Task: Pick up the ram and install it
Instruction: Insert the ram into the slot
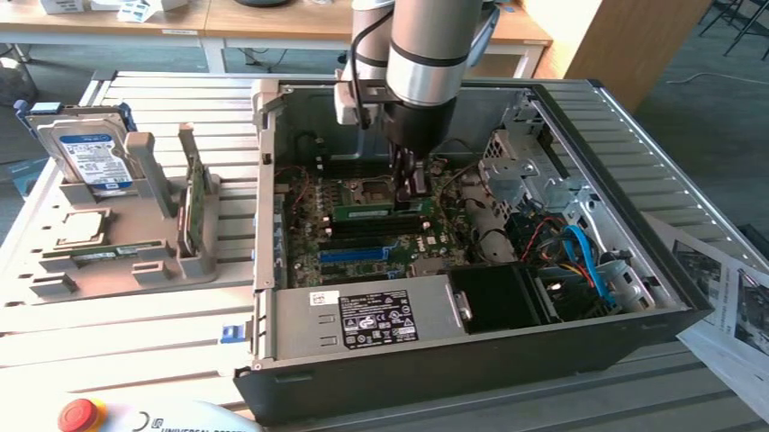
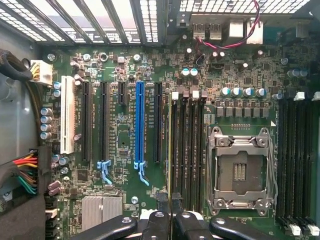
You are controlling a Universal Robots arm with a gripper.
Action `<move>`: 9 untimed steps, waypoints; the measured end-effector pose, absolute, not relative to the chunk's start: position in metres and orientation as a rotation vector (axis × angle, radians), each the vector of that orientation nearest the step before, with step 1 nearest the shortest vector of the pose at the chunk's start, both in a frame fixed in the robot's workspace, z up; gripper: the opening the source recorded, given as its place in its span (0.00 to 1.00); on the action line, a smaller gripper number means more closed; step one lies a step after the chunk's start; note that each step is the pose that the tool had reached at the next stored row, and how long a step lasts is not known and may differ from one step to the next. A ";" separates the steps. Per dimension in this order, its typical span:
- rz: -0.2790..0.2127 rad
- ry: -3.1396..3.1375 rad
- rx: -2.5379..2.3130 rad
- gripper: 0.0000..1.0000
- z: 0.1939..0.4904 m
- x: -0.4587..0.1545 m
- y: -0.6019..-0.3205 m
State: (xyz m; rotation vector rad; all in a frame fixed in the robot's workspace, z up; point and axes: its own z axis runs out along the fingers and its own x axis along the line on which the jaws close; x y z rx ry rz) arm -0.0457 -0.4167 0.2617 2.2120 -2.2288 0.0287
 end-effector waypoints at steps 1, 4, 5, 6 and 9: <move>0.029 -2.229 2.212 0.12 0.261 -0.046 -0.417; 0.029 -2.229 2.212 0.12 0.259 -0.046 -0.417; 0.029 -2.229 2.212 0.12 0.258 -0.046 -0.417; 0.029 -2.229 2.212 0.12 0.257 -0.046 -0.417; 0.029 -2.229 2.212 0.12 0.255 -0.046 -0.417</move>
